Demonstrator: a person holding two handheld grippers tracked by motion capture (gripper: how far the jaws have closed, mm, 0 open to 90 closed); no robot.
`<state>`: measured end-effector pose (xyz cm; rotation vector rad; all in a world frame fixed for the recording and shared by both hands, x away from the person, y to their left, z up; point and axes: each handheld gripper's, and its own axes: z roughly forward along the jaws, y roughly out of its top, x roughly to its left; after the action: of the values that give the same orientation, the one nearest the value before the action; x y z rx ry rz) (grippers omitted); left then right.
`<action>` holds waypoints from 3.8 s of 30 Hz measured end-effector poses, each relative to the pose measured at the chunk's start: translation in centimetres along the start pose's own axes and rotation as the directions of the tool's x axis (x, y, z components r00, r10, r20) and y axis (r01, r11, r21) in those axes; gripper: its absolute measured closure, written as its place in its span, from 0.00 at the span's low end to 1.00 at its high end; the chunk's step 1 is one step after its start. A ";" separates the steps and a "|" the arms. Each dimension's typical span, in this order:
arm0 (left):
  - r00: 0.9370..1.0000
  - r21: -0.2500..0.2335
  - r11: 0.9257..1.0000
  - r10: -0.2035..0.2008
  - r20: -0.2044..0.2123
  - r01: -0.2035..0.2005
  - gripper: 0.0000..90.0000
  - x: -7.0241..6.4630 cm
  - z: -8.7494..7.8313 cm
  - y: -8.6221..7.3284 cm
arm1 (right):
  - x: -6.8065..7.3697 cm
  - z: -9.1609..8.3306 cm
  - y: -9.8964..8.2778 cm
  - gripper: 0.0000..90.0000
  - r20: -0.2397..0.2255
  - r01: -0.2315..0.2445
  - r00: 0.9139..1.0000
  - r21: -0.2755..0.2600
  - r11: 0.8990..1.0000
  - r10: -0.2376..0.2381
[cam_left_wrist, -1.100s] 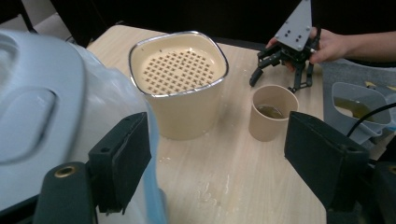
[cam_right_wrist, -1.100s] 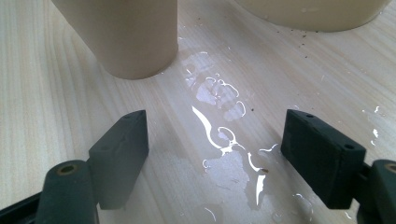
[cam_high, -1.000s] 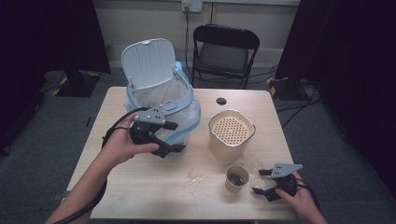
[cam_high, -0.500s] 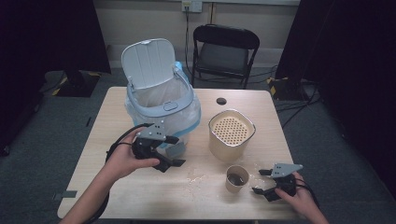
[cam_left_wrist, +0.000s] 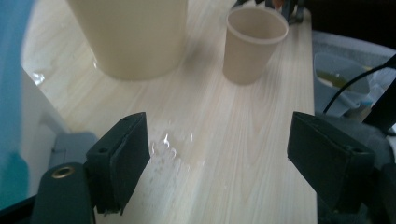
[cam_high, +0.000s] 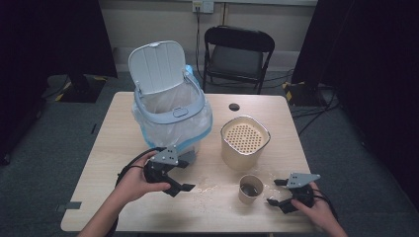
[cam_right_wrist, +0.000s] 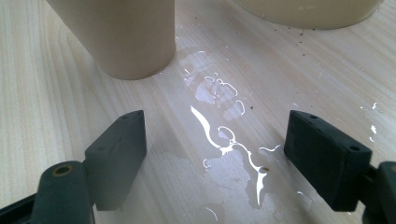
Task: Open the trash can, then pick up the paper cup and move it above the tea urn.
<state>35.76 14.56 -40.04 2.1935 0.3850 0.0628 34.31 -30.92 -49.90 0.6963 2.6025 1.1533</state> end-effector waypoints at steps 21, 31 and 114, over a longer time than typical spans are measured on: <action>0.999 0.077 0.996 -0.048 -0.003 0.048 0.23 0.4 3.4 -6.0 | 0.1 0.3 0.2 0.16 -0.009 0.012 1.000 0.012 1.000 -0.012; 1.000 0.117 0.993 0.009 -0.017 -0.007 0.23 0.1 4.5 -7.8 | 0.2 0.4 0.3 0.15 -0.008 0.022 1.000 0.011 1.000 -0.021; 0.997 0.076 0.994 0.077 -0.020 -0.075 0.13 0.0 4.9 -9.1 | 2.1 3.5 4.2 0.18 -0.224 0.002 0.972 -0.296 0.955 -0.072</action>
<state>34.41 15.88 -50.16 2.2835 0.3215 0.1167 35.18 -25.19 -49.14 0.4710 2.5256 1.6556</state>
